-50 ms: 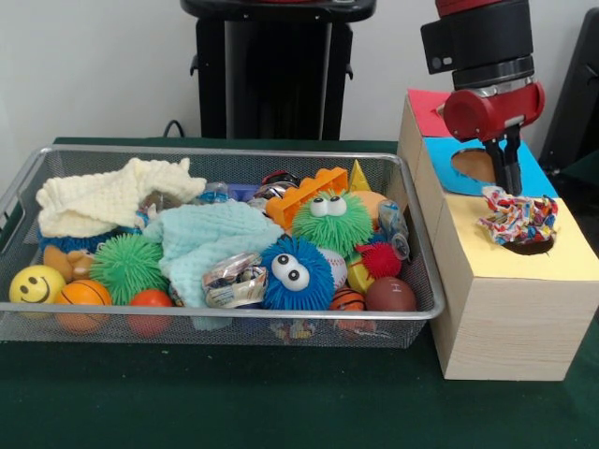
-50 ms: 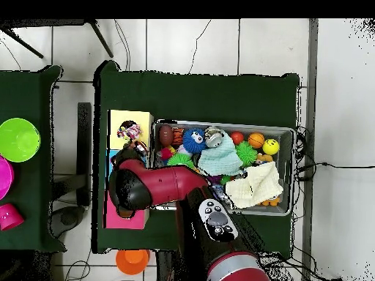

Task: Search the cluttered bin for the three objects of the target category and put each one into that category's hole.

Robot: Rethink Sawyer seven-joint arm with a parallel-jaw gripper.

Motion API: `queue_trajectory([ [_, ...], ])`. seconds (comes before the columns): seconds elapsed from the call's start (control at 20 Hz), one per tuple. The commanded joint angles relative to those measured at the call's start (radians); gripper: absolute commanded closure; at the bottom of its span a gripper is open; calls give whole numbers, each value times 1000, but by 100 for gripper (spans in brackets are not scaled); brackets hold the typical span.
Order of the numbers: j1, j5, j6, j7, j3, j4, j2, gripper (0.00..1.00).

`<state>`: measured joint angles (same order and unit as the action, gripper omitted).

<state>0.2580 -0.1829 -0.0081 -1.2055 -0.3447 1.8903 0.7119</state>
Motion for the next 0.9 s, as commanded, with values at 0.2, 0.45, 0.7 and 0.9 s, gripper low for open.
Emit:
queue_trajectory([
  [0.2, 4, -11, -44, -203, -23, 15, -33, 100],
  [0.45, 14, -2, 62, -161, -43, 5, -54, 100],
  [0.7, 17, 9, 107, -148, -50, -1, -46, 100],
  [0.9, 20, 13, 116, -149, -56, 0, -43, 100],
])
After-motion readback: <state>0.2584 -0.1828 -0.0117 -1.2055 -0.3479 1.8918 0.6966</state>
